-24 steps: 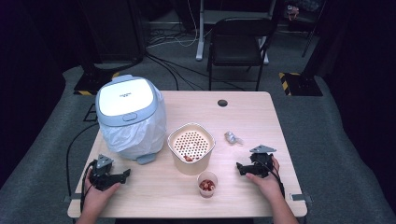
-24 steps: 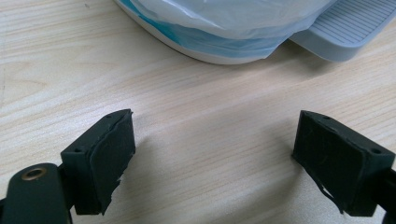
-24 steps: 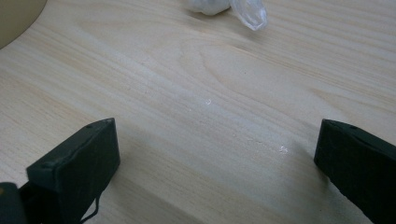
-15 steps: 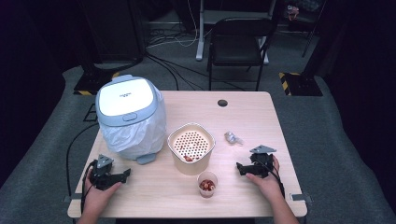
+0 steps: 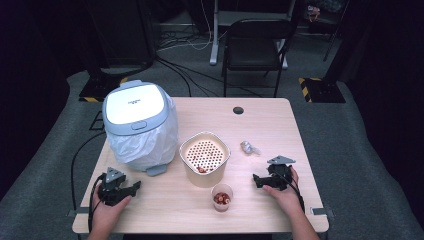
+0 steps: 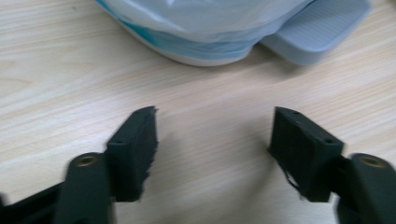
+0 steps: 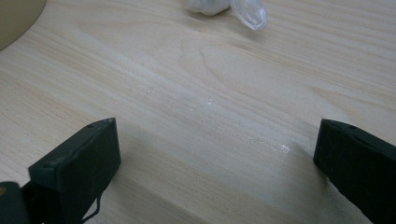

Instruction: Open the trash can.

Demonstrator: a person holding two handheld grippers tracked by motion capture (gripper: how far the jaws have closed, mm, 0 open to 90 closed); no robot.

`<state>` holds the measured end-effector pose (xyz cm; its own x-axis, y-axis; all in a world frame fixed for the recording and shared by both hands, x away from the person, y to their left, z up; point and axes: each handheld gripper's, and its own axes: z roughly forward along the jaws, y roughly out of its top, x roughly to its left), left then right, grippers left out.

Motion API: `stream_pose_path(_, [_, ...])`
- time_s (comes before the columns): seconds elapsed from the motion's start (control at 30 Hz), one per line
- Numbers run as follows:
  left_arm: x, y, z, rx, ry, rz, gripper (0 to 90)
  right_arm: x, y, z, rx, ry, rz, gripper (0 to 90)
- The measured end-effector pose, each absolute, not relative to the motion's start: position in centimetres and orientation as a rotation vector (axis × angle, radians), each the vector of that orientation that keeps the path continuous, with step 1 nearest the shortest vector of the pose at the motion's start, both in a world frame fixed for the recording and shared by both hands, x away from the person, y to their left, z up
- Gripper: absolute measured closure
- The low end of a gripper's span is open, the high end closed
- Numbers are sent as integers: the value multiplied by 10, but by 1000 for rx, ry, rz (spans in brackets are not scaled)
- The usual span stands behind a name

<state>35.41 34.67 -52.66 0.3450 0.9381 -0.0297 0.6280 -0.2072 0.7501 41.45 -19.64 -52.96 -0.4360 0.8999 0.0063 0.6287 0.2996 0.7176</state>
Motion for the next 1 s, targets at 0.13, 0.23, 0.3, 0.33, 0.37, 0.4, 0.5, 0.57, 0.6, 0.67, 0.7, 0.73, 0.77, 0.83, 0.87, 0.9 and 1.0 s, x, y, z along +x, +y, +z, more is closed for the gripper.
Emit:
stream_pose_path(0.13, [349, 337, -519, 1896, 1327, 553, 366, 414, -197, -530, 1365, 2176, 925, 0])
stream_pose_path(0.23, [345, 325, -510, 1876, 1289, 510, 392, 414, -196, -530, 1367, 2175, 925, 0])
stream_pose_path(0.3, [345, 321, -509, 1869, 1299, 505, 391, 414, -196, -529, 1368, 2178, 923, 0])
stream_pose_path(0.33, [346, 317, -508, 1865, 1297, 520, 391, 414, -196, -529, 1370, 2181, 918, 0])
stream_pose_path(0.37, [346, 315, -505, 1870, 1298, 508, 390, 414, -195, -530, 1378, 2159, 925, 0])
stream_pose_path(0.4, [348, 309, -501, 1853, 1271, 515, 390, 414, -196, -530, 1374, 2166, 923, 1])
stream_pose_path(0.5, [351, 300, -495, 1885, 1227, 518, 390, 414, -196, -530, 1361, 2175, 917, 1])
stream_pose_path(0.57, [352, 295, -496, 1876, 1232, 494, 389, 414, -197, -529, 1358, 2180, 917, 1])
stream_pose_path(0.6, [353, 291, -496, 1873, 1238, 488, 389, 413, -197, -529, 1359, 2182, 917, 1])
stream_pose_path(0.67, [355, 282, -498, 1888, 1234, 487, 389, 413, -196, -529, 1359, 2181, 917, 1])
stream_pose_path(0.7, [356, 278, -499, 1894, 1222, 493, 389, 413, -196, -529, 1358, 2180, 918, 1])
stream_pose_path(0.73, [357, 272, -499, 1894, 1210, 485, 389, 413, -196, -529, 1358, 2181, 919, 1])
stream_pose_path(0.77, [359, 268, -499, 1898, 1195, 499, 390, 413, -195, -530, 1363, 2173, 922, 1])
stream_pose_path(0.83, [360, 262, -498, 1899, 1193, 472, 390, 412, -195, -529, 1360, 2180, 924, 1])
stream_pose_path(0.87, [362, 259, -498, 1894, 1186, 467, 391, 412, -196, -529, 1348, 2188, 919, 1])
stream_pose_path(0.9, [364, 256, -498, 1892, 1184, 471, 391, 412, -196, -529, 1348, 2188, 919, 1])
stream_pose_path(1.0, [368, 244, -500, 1830, 1243, 464, 395, 412, -196, -529, 1348, 2188, 919, 1])
